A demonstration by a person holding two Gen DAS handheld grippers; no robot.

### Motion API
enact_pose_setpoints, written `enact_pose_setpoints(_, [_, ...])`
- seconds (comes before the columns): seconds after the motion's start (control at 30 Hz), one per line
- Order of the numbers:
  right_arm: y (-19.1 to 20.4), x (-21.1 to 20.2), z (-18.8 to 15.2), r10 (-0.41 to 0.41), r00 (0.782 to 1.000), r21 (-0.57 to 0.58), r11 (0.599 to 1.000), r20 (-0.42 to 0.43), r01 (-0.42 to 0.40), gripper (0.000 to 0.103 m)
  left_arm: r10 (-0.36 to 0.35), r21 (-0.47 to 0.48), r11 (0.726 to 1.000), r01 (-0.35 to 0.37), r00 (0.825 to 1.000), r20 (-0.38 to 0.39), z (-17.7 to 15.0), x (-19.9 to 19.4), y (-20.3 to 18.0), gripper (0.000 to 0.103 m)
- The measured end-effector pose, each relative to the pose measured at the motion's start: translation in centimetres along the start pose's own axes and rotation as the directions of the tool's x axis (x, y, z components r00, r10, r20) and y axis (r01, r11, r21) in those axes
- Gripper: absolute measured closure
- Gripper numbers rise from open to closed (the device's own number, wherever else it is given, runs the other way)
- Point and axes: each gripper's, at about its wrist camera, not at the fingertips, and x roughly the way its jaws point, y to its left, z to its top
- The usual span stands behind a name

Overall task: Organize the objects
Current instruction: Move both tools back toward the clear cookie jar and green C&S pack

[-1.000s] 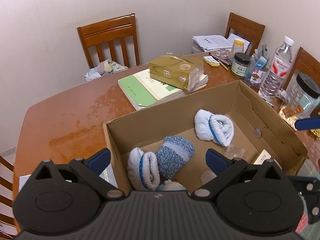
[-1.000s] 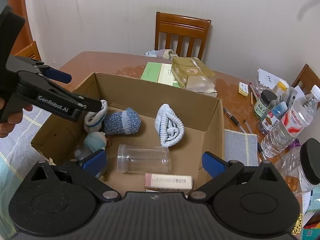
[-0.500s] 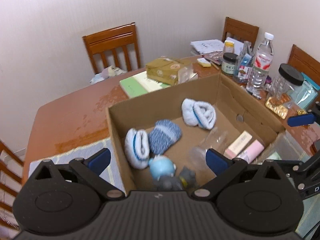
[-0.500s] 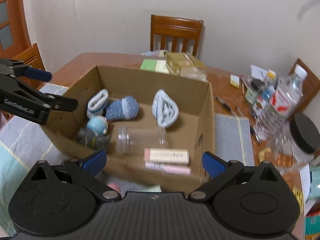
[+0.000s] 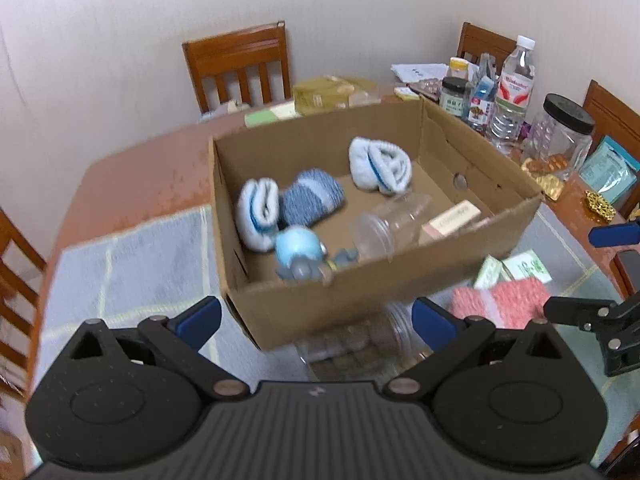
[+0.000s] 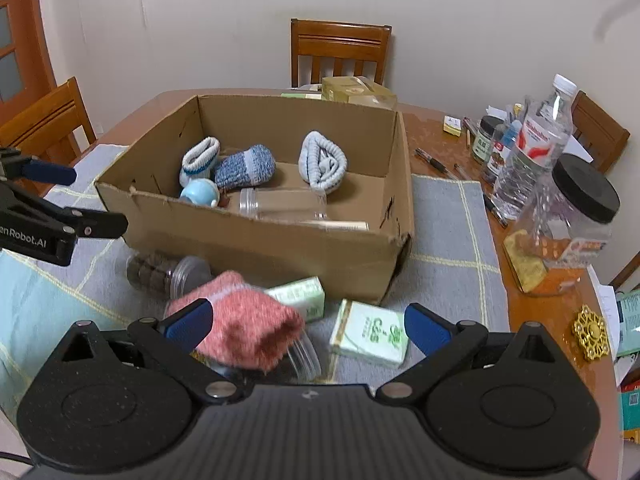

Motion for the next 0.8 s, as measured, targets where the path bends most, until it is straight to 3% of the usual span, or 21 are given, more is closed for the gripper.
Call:
enact_pose_setpoints(0.27, [0.1, 0.3, -2.6, -0.003, 1.0, -0.016, 1.0, -0.007, 0.003, 0.0, 0.025, -0.069, 0.997, -0.027, 0.999, -0.026, -2.0, 1.3, -1.2, 0.002])
enact_pose_setpoints(0.43, [-0.5, 0.5, -3.8, -0.005, 1.0, 0.044, 0.999, -0.027, 0.006, 0.0, -0.003, -0.105, 0.994, 0.0, 0.999, -0.038, -2.1, 2.3, -1.8, 0.002])
enact_pose_setpoints(0.8, [-1.5, -0.3, -4.8, -0.074, 0.996, 0.165, 0.983, -0.049, 0.081, 0.0, 0.023, -0.118, 0.992, -0.032, 0.997, -0.077, -1.8, 6.0, -2.1, 0.001])
